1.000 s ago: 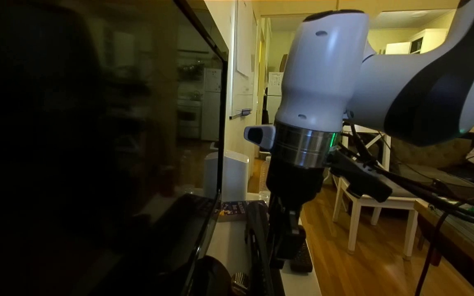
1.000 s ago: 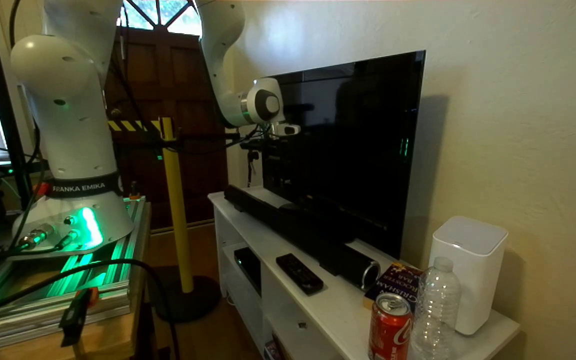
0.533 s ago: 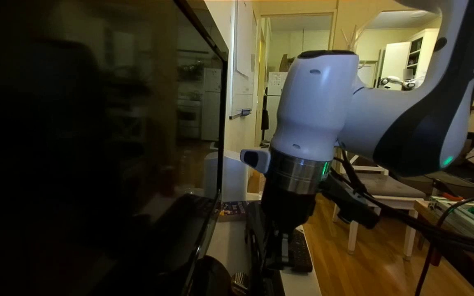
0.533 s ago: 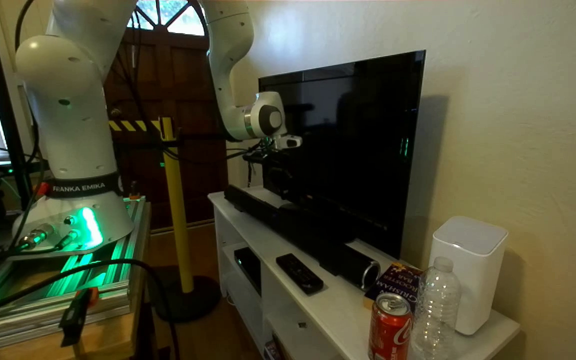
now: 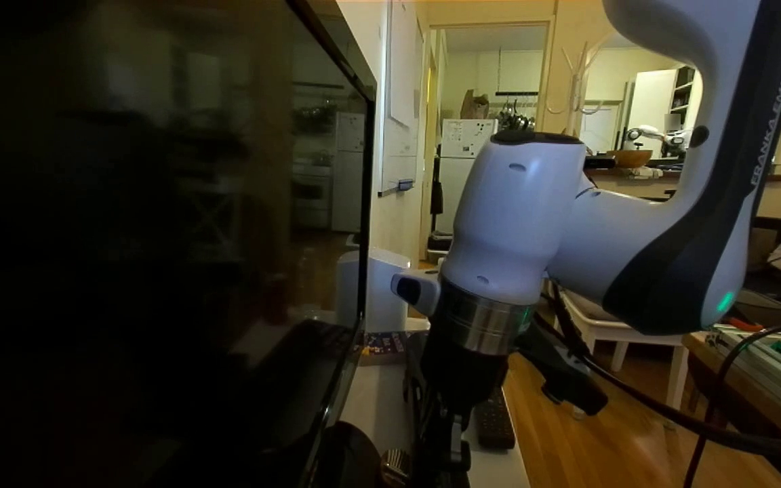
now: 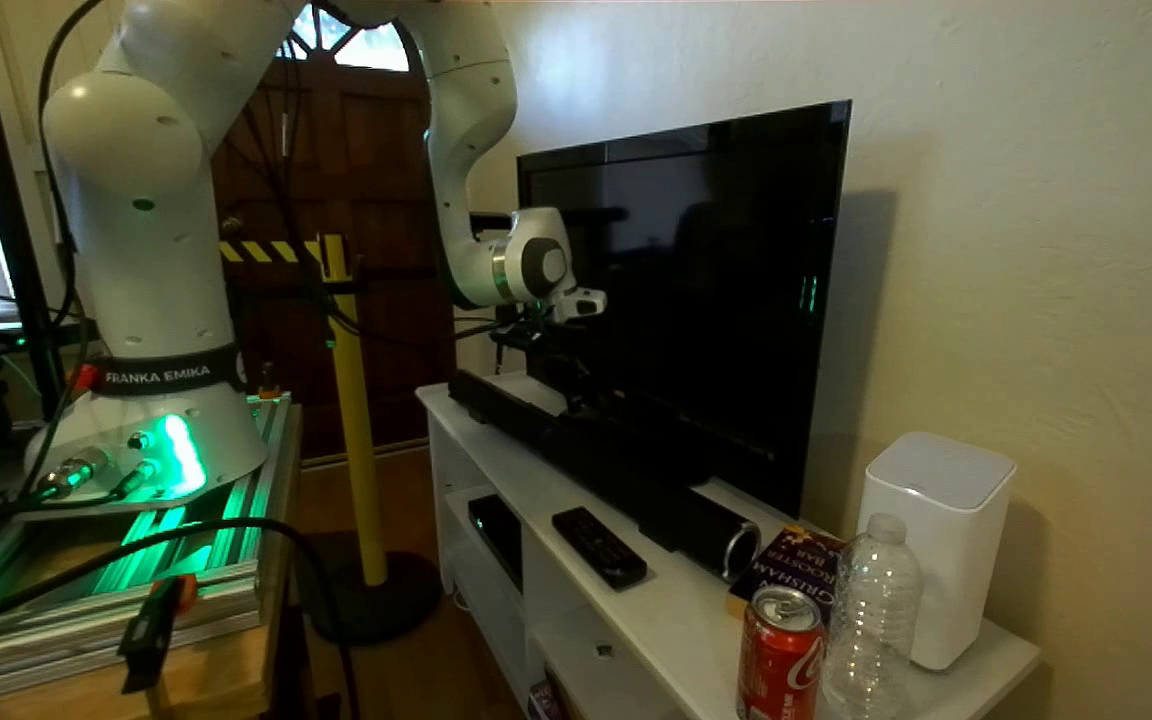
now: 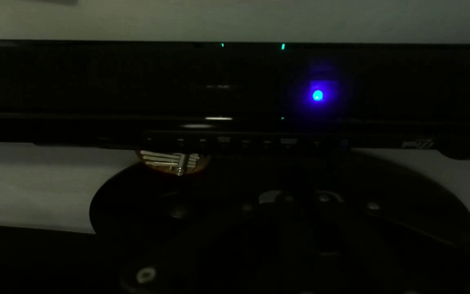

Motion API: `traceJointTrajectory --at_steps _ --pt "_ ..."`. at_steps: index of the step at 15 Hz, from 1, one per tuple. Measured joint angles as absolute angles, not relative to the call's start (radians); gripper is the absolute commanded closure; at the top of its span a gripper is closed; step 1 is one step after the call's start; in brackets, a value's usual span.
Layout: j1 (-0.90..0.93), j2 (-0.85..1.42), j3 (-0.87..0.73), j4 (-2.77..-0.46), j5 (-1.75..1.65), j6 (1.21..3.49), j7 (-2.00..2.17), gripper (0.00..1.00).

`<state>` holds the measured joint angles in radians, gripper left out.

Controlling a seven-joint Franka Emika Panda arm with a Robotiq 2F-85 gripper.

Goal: Press the button

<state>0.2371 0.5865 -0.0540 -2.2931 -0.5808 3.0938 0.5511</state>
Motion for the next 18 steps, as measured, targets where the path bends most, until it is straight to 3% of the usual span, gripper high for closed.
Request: traceJointTrajectory --at_steps 18 --pt "0.237 0.625 -0.058 -2.288 -0.58 3.175 0.552 0.99"
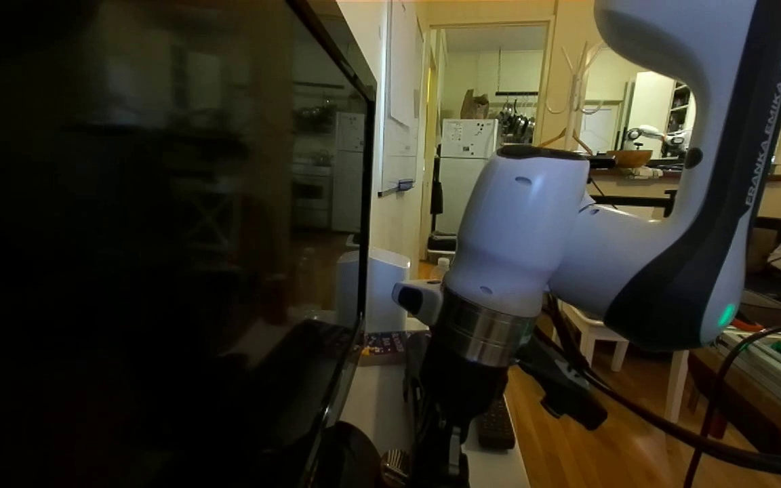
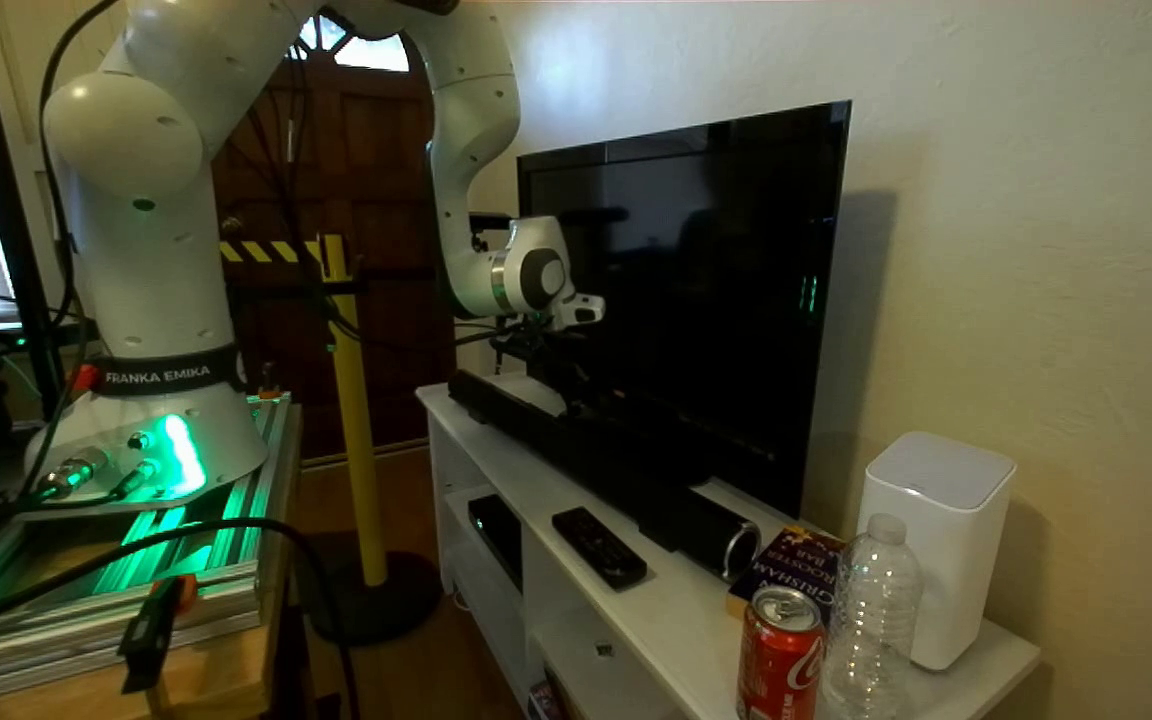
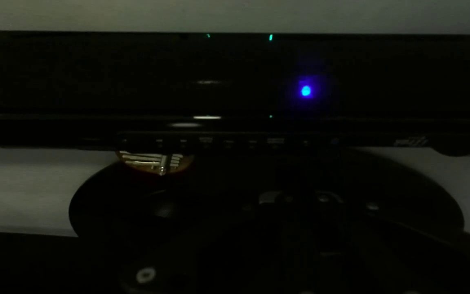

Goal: Press the button

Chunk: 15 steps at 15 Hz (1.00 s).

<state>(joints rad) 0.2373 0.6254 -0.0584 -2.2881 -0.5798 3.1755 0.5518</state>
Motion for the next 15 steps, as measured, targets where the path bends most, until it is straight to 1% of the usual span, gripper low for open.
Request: traceJointTrajectory --at_steps 15 --pt "0.241 0.657 -0.092 -2.287 -0.58 3.225 0.552 0.99"
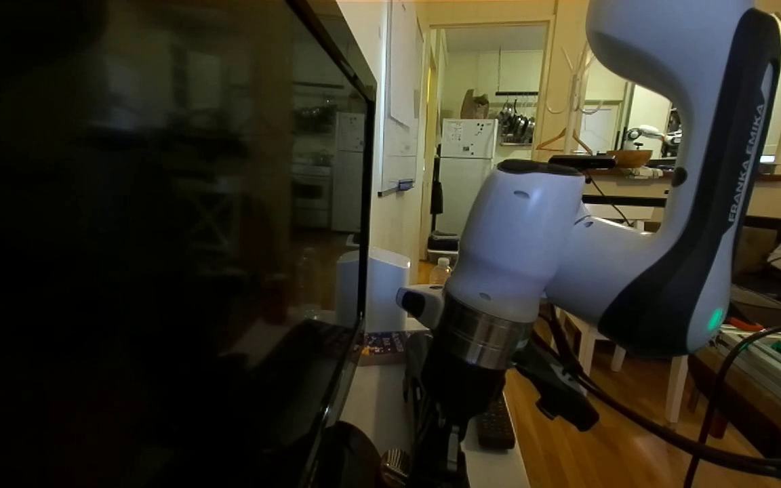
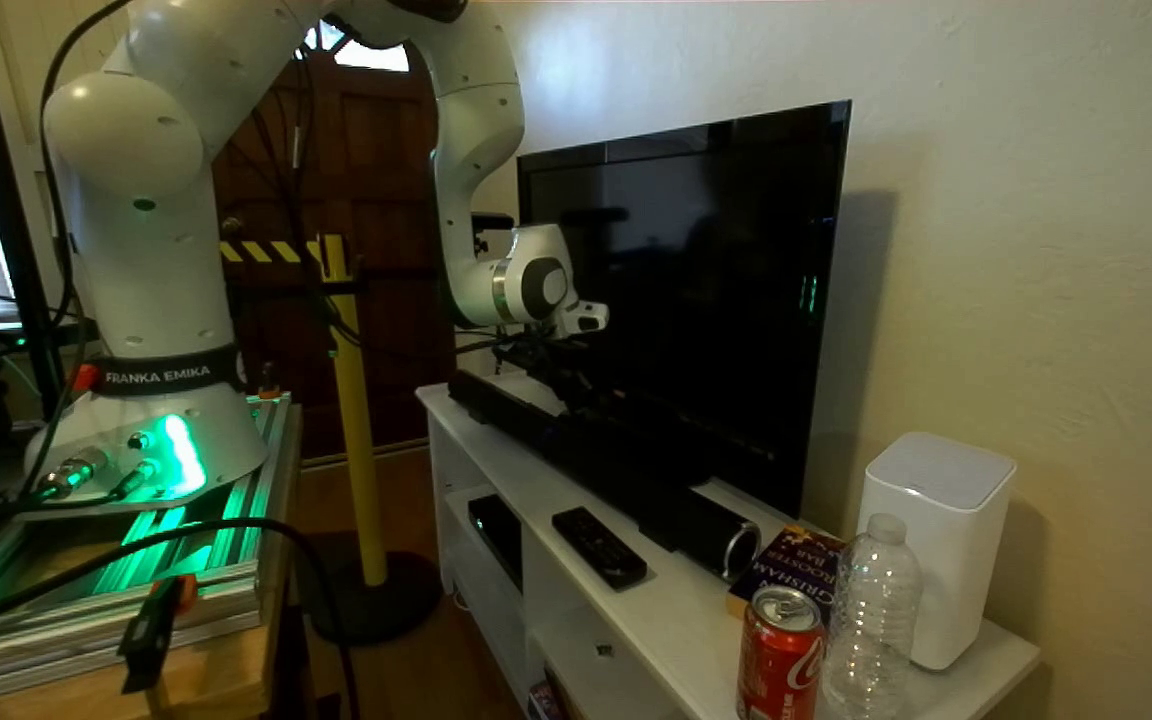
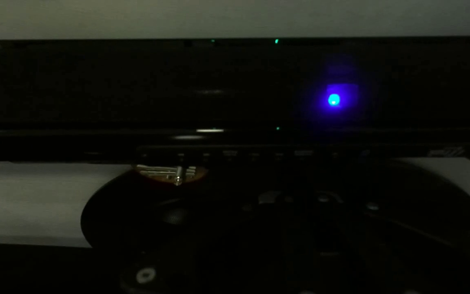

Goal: Press the button

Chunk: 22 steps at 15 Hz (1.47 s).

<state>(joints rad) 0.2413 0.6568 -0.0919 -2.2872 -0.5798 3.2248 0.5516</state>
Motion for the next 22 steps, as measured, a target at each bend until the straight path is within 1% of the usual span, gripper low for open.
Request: traceJointTrajectory --at_steps 22 --pt "0.225 0.637 -0.078 -2.273 -0.58 3.233 0.538 0.99"
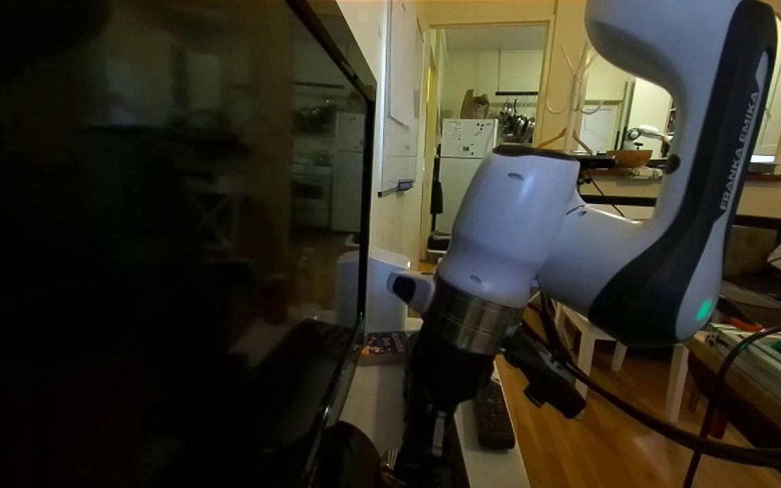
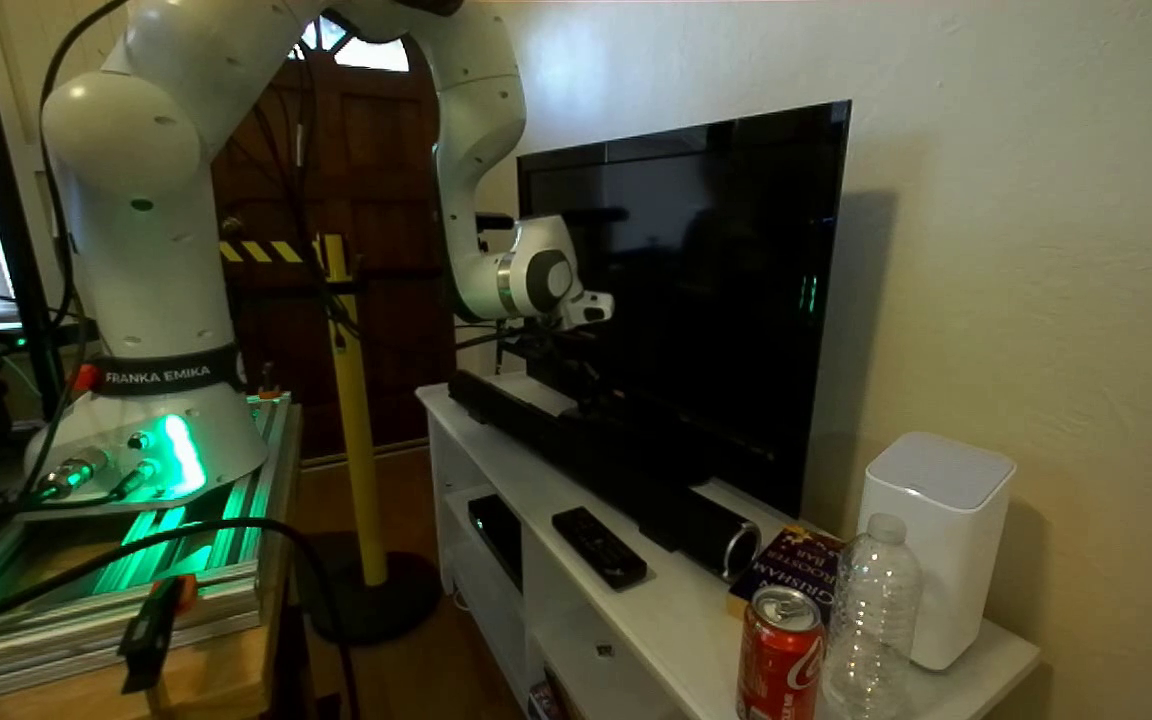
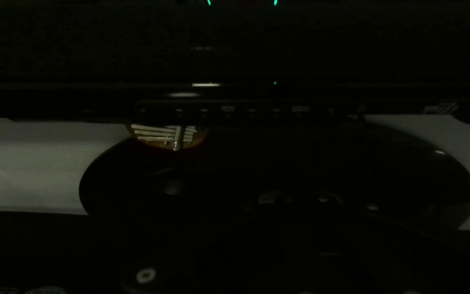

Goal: Press the button

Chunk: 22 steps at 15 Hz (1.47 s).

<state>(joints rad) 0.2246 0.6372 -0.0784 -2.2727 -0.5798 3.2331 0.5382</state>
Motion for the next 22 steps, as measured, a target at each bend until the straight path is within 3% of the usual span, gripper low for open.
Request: traceJointTrajectory --at_steps 22 --pt "0.196 0.655 -0.042 -2.274 -0.58 3.183 0.538 0.99"
